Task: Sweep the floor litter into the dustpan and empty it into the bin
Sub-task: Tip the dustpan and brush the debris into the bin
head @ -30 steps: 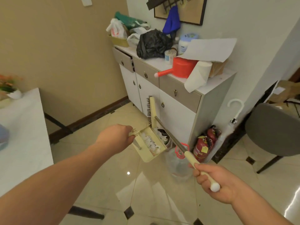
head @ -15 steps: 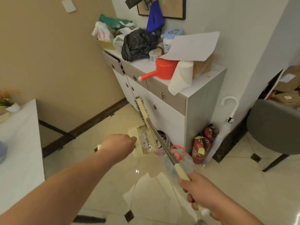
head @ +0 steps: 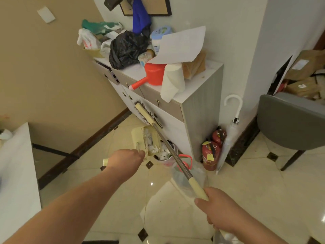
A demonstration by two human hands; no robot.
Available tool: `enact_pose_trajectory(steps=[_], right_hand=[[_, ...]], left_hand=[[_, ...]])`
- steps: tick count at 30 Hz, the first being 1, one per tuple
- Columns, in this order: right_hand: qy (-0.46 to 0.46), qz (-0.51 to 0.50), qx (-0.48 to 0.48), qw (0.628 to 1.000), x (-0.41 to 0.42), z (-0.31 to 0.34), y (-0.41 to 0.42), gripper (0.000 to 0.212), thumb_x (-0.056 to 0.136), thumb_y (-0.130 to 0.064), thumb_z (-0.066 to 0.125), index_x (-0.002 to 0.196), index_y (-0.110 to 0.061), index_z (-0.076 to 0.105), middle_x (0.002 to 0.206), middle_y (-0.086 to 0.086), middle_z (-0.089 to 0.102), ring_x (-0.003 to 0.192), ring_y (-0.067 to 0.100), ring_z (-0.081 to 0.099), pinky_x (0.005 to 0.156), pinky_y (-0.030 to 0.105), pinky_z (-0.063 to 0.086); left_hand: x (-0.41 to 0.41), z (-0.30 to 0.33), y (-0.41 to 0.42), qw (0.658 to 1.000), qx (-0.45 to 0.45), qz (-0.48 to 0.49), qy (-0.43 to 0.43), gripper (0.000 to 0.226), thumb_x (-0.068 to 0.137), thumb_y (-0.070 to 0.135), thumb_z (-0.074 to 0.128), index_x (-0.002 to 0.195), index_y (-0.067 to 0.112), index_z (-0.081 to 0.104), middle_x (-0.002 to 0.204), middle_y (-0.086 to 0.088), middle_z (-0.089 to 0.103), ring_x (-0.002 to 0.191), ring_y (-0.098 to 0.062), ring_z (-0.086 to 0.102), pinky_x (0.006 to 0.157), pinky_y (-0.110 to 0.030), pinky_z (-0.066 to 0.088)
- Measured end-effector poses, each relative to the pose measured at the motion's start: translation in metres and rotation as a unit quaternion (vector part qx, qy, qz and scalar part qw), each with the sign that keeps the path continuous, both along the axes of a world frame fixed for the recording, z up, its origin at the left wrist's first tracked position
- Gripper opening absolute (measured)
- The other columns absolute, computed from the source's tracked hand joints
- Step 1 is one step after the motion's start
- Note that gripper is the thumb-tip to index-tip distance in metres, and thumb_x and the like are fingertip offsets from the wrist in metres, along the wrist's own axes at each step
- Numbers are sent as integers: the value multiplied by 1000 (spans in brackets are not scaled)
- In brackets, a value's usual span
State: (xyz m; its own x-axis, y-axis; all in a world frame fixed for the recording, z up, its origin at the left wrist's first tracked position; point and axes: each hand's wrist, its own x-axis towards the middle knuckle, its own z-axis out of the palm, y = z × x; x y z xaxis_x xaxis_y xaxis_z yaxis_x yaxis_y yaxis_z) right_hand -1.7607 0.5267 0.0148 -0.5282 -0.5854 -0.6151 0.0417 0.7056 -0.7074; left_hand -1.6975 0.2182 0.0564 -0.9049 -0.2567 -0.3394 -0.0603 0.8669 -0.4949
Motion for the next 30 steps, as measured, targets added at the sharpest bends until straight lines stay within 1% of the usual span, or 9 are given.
enact_pose_trajectory(steps=[4,7,11,12,14,19,24,28,30], right_hand=[[-73,-50,-30,996,1,-2,4,18,95,-32,58,91,-14,56,75,7,57,54,15,58,47,30,48],[-92,-62,-30,993,3,-6,5,19,96,-30,57,93,-11,55,76,8,55,56,16,57,48,31,48],[-97,-67,-36,992,7,-8,4,19,97,-27,57,90,-10,54,77,7,52,52,14,54,47,30,47],[-99,-68,-34,992,7,-8,5,19,98,-27,57,91,-9,54,78,8,52,52,14,54,47,30,47],[-101,-71,-35,992,9,-6,5,19,98,-26,57,93,-8,55,79,8,52,51,13,53,46,29,46],[-93,-71,-48,992,13,-3,8,19,99,-25,57,89,-8,54,75,8,51,46,10,52,43,28,44],[-101,-76,-46,991,15,-6,9,21,97,-29,57,91,-9,55,72,8,55,48,13,53,46,29,46],[-124,-95,-58,986,19,-12,9,20,96,-27,59,89,-9,56,73,6,55,51,15,53,46,28,45],[-161,-115,-75,977,21,-17,8,21,96,-25,60,85,-8,57,69,5,55,50,17,50,45,28,42]], left_hand=[[-7,-3,2,1000,-5,-24,-20,27,100,29,57,124,18,52,79,0,58,59,-19,57,52,-38,56],[-3,-4,4,997,-18,-49,-59,30,100,25,56,128,16,50,87,-2,61,61,-23,53,50,-37,46],[-3,3,-1,1000,9,17,-13,29,105,39,45,126,20,51,85,1,59,69,-21,59,56,-38,53],[-3,3,0,1000,8,5,-11,28,105,40,44,124,20,51,86,1,59,70,-22,59,57,-38,52],[-3,2,6,1000,5,-17,-19,27,105,38,45,123,19,52,85,0,58,68,-23,58,55,-38,51],[-4,-5,9,1000,14,-4,-11,27,104,39,49,124,20,51,80,2,57,67,-20,60,60,-39,58],[-9,-2,12,1000,19,9,12,26,105,40,45,117,19,53,80,2,58,66,-20,61,56,-38,55],[-15,-2,14,999,18,19,22,24,104,37,51,120,20,54,78,3,55,65,-18,59,52,-35,51],[-16,-1,12,999,16,23,25,26,103,36,53,123,20,53,77,3,54,63,-17,58,52,-35,52]])
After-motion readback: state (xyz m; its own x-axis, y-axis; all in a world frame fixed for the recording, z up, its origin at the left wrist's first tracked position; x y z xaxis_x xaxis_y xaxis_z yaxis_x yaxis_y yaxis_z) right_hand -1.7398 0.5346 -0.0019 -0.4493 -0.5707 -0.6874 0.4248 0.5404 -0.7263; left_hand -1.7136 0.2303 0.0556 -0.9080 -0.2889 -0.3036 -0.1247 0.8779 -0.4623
